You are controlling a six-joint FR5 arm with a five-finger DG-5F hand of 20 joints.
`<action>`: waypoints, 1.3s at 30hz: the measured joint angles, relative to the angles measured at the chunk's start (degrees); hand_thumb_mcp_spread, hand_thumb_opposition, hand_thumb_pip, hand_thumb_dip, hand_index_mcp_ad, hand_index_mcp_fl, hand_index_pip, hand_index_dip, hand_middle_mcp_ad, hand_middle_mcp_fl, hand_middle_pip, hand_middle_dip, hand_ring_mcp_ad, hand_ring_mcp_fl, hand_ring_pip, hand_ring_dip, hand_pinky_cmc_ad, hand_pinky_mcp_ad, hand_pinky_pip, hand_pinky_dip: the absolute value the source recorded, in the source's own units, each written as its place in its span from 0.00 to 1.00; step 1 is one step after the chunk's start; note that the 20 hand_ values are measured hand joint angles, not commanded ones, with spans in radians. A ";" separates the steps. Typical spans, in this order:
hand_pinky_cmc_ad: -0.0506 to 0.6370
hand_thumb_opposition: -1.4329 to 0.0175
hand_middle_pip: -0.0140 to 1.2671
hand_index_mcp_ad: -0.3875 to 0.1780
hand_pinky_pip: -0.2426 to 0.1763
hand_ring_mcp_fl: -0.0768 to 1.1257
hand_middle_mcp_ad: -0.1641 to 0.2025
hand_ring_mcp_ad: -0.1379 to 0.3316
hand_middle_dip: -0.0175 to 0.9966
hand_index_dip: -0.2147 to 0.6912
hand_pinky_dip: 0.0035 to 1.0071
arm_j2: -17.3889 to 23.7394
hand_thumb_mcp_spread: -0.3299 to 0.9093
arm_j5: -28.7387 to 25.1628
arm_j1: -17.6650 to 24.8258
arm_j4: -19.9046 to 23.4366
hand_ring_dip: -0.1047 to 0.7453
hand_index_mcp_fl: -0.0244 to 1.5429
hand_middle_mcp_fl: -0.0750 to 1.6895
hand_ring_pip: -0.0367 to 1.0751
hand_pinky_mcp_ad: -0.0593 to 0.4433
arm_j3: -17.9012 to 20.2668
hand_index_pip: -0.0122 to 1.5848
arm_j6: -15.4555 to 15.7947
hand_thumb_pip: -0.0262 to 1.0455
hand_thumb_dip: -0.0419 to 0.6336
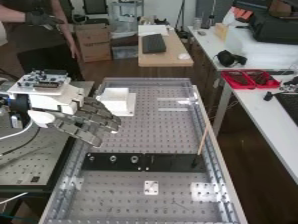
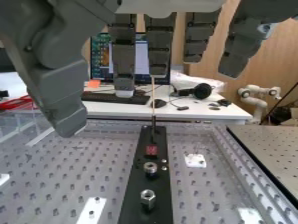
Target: Grab the smaller nut and place it in the white container
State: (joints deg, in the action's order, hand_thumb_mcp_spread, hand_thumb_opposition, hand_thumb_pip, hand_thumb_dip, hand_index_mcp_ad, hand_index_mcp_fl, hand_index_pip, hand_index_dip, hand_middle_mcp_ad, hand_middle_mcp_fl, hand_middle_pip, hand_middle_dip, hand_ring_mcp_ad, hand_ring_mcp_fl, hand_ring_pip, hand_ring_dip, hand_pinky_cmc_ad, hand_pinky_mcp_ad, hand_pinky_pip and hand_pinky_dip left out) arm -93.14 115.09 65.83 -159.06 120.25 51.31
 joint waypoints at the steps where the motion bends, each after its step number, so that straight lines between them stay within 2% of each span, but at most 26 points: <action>1: 0.63 0.47 0.10 0.53 0.43 0.06 0.61 0.62 0.25 0.39 0.23 -0.23 0.51 0.25 -0.17 0.36 0.28 0.05 0.11 0.11 0.74 0.13 0.58 0.02 0.69 0.27; 8: 0.63 0.46 0.10 0.52 0.43 0.06 0.61 0.62 0.25 0.39 0.23 -3.34 0.52 3.18 -2.04 4.90 0.28 0.03 0.09 0.11 0.74 1.75 0.77 1.05 0.70 0.27; 12: 0.63 0.46 0.10 0.53 0.44 0.06 0.60 0.61 0.25 0.39 0.23 -4.79 0.52 4.27 -2.88 7.08 0.28 0.03 0.09 0.11 0.74 2.48 0.82 1.68 0.70 0.29; 15: 0.63 0.46 0.10 0.50 0.43 0.06 0.60 0.61 0.25 0.39 0.22 -5.66 0.52 4.97 -3.35 8.24 0.28 0.03 0.09 0.11 0.74 2.85 0.85 2.37 0.71 0.30; 18: 0.63 0.44 0.10 0.49 0.44 0.06 0.60 0.61 0.25 0.39 0.21 -6.40 0.54 5.69 -3.60 9.52 0.28 0.03 0.09 0.11 0.74 3.26 0.86 3.71 0.74 0.30; 20: 0.63 0.45 0.10 0.49 0.44 0.06 0.60 0.61 0.25 0.40 0.19 -7.10 0.55 6.32 -3.71 10.96 0.28 0.03 0.09 0.11 0.74 3.68 0.88 4.83 0.74 0.34; 21: 0.63 0.43 0.10 0.46 0.44 0.06 0.60 0.61 0.25 0.41 0.19 -7.44 0.55 6.70 -3.74 11.71 0.28 0.03 0.09 0.11 0.74 3.93 0.89 5.37 0.74 0.34; 27: 0.63 0.42 0.10 0.45 0.47 0.06 0.59 0.61 0.25 0.43 0.18 -8.60 0.58 8.37 -3.82 13.83 0.28 0.03 0.09 0.11 0.72 4.59 0.92 7.93 0.74 0.37; 30: 0.63 0.42 0.10 0.45 0.47 0.06 0.59 0.56 0.25 0.44 0.18 -9.25 0.59 8.86 -3.93 14.66 0.28 0.03 0.09 0.11 0.70 4.76 0.93 8.90 0.73 0.37; 34: 0.63 0.42 0.10 0.43 0.52 0.06 0.60 0.56 0.25 0.45 0.19 -9.88 0.59 9.09 -4.14 15.45 0.28 0.03 0.09 0.11 0.70 4.90 0.95 9.35 0.72 0.37; 39: 0.62 0.41 0.10 0.42 0.52 0.06 0.60 0.54 0.25 0.45 0.19 -11.19 0.61 9.26 -4.62 16.28 0.28 0.03 0.09 0.11 0.70 4.80 0.95 10.37 0.72 0.37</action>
State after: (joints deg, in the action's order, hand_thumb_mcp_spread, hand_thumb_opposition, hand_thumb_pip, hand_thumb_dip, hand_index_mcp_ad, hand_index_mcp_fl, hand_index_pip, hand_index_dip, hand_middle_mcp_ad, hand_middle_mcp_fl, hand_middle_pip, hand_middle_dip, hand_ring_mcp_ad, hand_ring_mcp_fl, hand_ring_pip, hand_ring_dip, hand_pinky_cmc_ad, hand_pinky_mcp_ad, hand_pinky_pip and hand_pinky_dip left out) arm -104.33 124.34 61.21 -142.78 125.05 61.68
